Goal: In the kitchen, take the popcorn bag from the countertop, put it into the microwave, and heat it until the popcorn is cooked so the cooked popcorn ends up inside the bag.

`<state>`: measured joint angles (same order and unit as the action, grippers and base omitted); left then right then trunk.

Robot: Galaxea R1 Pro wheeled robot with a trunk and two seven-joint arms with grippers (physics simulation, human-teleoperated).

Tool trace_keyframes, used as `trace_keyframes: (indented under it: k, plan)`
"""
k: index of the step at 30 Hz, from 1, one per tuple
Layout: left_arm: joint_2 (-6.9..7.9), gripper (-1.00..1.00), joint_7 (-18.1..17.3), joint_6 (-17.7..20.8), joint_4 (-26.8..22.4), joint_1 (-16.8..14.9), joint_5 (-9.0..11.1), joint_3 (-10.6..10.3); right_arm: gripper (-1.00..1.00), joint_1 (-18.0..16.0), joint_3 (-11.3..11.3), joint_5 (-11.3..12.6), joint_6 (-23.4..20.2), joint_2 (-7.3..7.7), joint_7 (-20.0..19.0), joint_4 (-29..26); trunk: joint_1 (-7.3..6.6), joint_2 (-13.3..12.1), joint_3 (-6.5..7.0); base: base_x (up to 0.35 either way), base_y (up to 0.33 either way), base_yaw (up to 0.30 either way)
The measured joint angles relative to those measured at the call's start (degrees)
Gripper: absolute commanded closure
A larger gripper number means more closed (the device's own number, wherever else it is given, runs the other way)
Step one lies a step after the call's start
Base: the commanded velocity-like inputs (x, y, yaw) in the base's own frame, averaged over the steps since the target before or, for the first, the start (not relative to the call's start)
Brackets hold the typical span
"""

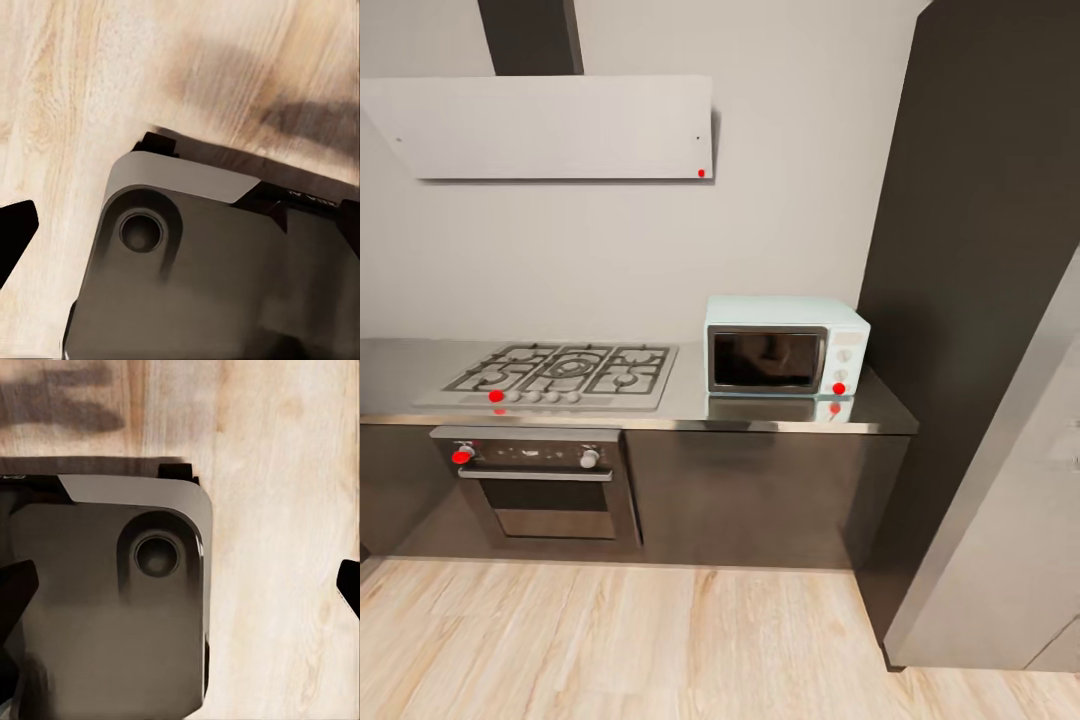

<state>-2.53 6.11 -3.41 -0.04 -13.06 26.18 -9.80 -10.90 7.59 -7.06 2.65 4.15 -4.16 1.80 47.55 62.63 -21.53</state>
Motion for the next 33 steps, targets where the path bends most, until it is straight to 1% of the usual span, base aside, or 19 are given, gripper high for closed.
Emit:
trace_keyframes:
  k: [8, 21, 24, 33]
  plan:
    - [0.00, -1.00, 0.00, 0.11, 0.01, 0.00, 0.00, -0.02, -1.00, 0.00, 0.00, -0.06, 0.05, -0.05, -0.01, 0.02, 0.00, 0.00, 0.00, 0.016, -0.280, 0.000]
    - [0.00, -1.00, 0.00, -0.01, 0.05, 0.00, -0.05, 0.00, -1.00, 0.00, 0.00, -0.09, 0.05, 0.03, -0.07, 0.00, -0.01, 0.00, 0.00, 0.114, -0.271, 0.000]
    - [0.00, -1.00, 0.02, -0.02, 0.02, 0.00, -0.07, -0.01, -1.00, 0.00, 0.00, -0.09, 0.05, 0.04, -0.09, 0.02, -0.01, 0.00, 0.00, 0.109, -0.118, 0.000]
    - [0.00, -1.00, 0.02, 0.05, 0.01, 0.00, -0.09, -0.01, -1.00, 0.00, 0.00, -0.09, 0.05, 0.04, -0.10, 0.02, -0.02, 0.00, 0.00, 0.146, -0.008, 0.000]
